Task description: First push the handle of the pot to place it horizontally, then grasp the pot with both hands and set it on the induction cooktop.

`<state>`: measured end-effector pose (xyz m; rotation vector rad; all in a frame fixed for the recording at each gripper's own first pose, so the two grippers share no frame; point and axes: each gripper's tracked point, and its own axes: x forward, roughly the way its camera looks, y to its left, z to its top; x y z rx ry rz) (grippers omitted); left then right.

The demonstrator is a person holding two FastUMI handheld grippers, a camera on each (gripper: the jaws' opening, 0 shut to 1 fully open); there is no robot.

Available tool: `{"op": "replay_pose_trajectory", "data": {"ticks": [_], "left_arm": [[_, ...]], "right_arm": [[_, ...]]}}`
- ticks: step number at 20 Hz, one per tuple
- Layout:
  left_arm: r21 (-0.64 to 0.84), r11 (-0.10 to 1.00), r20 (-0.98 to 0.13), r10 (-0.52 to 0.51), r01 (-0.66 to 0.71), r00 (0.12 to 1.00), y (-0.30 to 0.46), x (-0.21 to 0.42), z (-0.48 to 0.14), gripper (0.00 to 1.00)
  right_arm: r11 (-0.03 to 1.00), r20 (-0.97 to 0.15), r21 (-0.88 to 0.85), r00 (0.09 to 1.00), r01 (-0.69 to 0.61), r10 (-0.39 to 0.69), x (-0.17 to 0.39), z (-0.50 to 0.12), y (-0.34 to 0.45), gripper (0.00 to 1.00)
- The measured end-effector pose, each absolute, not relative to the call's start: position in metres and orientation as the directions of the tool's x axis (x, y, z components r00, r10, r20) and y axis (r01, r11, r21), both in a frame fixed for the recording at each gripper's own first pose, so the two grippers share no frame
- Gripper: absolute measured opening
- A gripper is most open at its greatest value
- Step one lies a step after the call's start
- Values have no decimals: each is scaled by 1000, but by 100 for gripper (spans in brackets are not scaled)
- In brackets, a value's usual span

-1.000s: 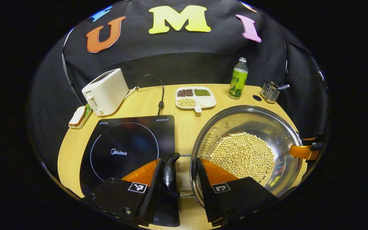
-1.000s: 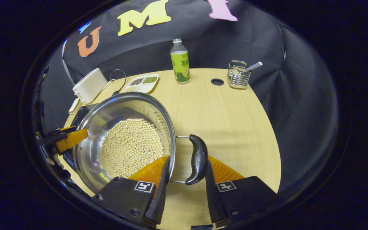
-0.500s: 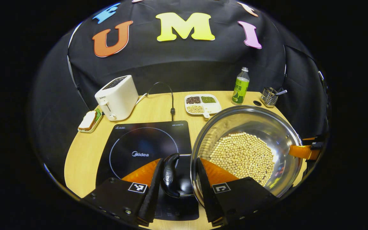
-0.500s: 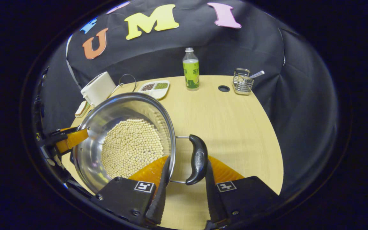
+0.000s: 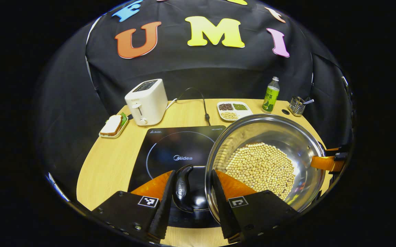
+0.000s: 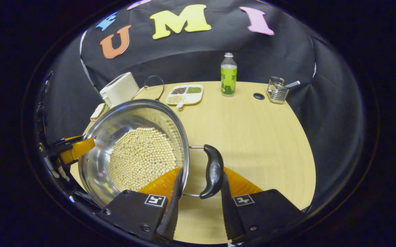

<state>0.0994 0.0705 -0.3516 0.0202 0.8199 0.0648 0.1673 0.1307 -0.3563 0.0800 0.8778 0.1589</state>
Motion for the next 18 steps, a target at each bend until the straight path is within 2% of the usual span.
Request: {"op": "replay_pose_trajectory", "data": {"ticks": [9,18], "left_arm": [[44,993,-740,105,-109,664,141,83,-352,59],[53,992,-743,115,-113,659,197,101,-359,59]], "right_arm": [[980,-765,134,612,-150,198,168,-356,203,55],[979,-773,135,602,-152,200,187,-362,259,55]]}}
